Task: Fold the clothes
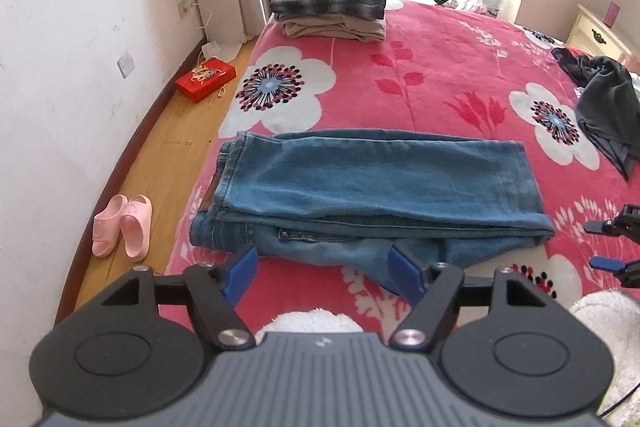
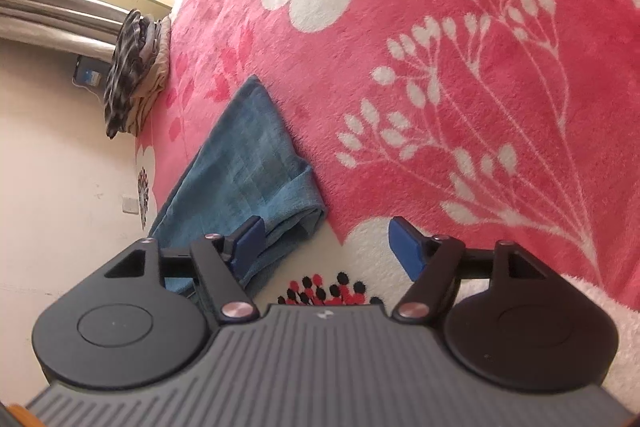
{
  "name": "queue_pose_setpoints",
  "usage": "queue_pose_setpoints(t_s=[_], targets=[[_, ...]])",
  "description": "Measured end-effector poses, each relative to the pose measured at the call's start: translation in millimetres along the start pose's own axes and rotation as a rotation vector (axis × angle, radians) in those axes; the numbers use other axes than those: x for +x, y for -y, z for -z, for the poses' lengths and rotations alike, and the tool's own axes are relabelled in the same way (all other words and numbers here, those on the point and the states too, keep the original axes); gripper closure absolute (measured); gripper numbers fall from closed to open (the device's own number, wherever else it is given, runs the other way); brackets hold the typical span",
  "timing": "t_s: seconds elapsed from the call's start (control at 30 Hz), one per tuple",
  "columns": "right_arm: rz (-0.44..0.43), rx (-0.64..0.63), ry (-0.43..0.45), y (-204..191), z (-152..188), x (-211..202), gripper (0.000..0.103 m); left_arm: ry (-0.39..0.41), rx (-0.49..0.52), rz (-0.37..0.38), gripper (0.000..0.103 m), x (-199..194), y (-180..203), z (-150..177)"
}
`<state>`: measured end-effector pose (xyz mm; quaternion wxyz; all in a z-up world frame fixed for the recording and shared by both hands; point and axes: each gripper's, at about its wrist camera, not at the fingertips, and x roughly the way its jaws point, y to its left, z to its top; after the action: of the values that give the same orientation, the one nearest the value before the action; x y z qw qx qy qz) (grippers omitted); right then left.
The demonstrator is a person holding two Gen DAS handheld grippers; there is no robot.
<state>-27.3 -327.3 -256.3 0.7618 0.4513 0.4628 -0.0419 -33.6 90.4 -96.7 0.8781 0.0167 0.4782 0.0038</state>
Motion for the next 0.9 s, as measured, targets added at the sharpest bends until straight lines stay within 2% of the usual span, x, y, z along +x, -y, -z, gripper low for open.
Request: queue_pose_setpoints(t_s=[0.2,0.43,0.9], targets=[[-0.004,0.01,-0.022,1,-2,5,0.032,-0.019,0.003,-0.016,0.03,1,1,2],[-0.022,0.029,-0.029,4,-4,8,0.025,-0.053,0.007,-0.027,0.03,11,9,0],[-0.057,0.091,-0.046,14,-7,14,0.023,-0.072,0.104,-0.006,0.03,30,48,0]])
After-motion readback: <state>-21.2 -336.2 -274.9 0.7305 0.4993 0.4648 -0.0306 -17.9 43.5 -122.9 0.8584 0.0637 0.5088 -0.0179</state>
